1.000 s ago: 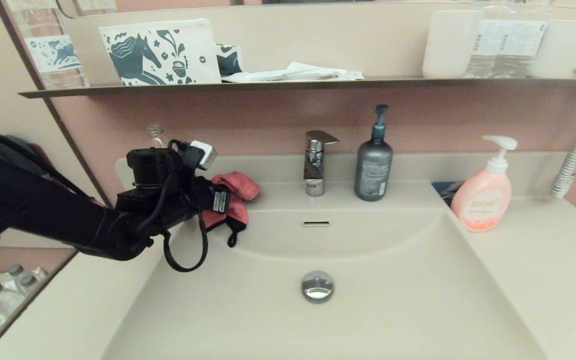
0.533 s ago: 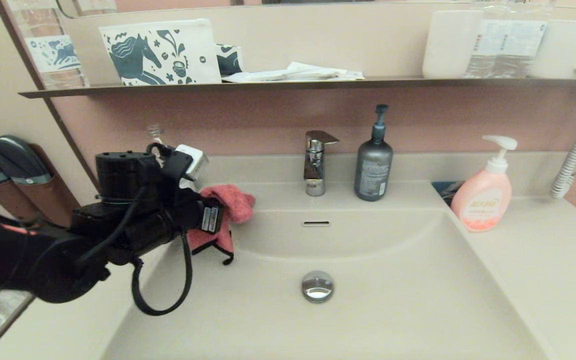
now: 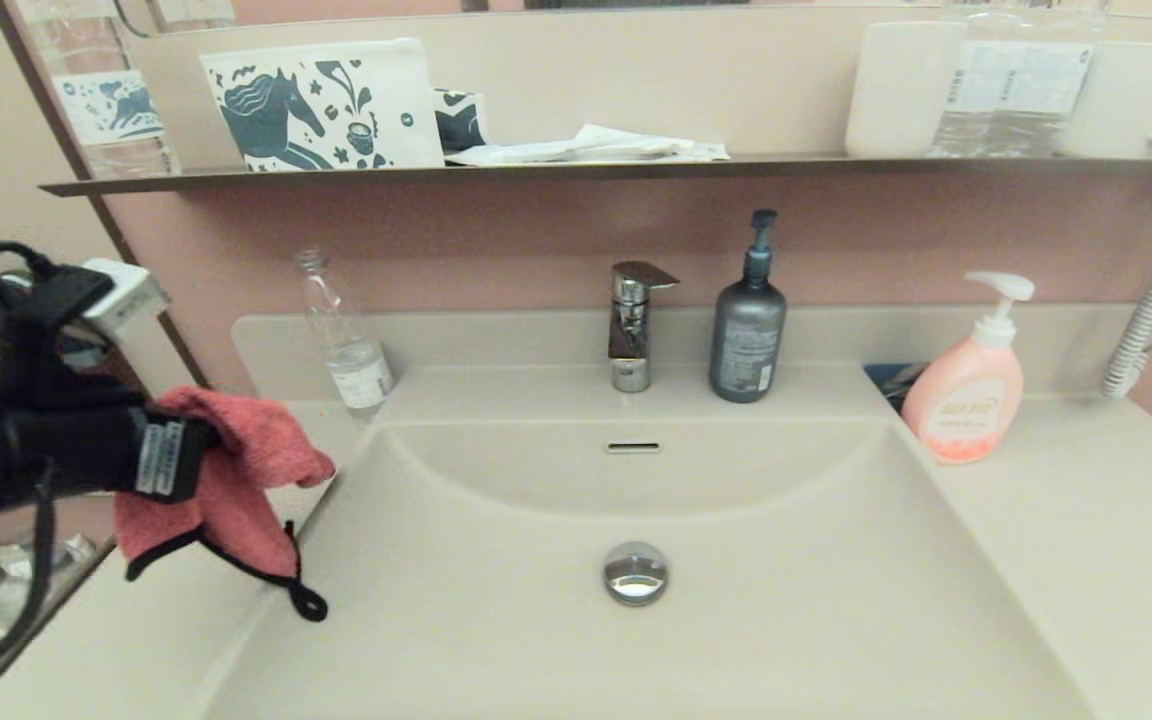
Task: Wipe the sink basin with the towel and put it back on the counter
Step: Wipe the sink
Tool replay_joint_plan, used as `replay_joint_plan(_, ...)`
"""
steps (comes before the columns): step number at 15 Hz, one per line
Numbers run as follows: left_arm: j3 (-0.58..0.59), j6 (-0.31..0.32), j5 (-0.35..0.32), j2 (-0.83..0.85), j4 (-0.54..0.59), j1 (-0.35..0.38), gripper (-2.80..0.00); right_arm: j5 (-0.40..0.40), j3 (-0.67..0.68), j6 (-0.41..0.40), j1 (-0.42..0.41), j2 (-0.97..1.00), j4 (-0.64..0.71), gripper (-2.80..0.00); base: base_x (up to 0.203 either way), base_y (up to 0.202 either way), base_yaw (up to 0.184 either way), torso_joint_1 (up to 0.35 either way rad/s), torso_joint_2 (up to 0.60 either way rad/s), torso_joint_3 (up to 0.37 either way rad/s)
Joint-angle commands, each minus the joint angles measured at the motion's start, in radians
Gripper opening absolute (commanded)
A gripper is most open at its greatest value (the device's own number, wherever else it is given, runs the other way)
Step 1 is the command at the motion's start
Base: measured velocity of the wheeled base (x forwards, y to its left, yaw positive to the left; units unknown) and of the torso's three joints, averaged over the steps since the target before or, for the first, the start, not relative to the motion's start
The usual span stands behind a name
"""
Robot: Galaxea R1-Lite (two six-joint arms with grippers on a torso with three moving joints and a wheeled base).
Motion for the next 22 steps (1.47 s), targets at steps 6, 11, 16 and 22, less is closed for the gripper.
replay_joint_plan(6,-0.003,0.191,-0.182,0.039,0.192,0.359,-2.8,0.0,0.0,0.0,0.0,0.001,0.0,-2.8,0.0,0.0,0.0,0.0,0.0,0.0)
replay_joint_plan(11,-0.036,0.375,-0.335,0.162,0.192,0.513,-2.8,0.0,0.0,0.0,0.0,0.001,0.0,-2.8,0.0,0.0,0.0,0.0,0.0,0.0)
replay_joint_plan(16,0.014,0.346,-0.382,0.228,0.189,0.448,-2.8,0.0,0.0,0.0,0.0,0.001,0.0,-2.8,0.0,0.0,0.0,0.0,0.0,0.0)
replay_joint_plan(22,-0.011,0.356,-0.384,0.356,0.19,0.424,-2.8,0.0,0.0,0.0,0.0,0.001,0.0,-2.8,0.0,0.0,0.0,0.0,0.0,0.0)
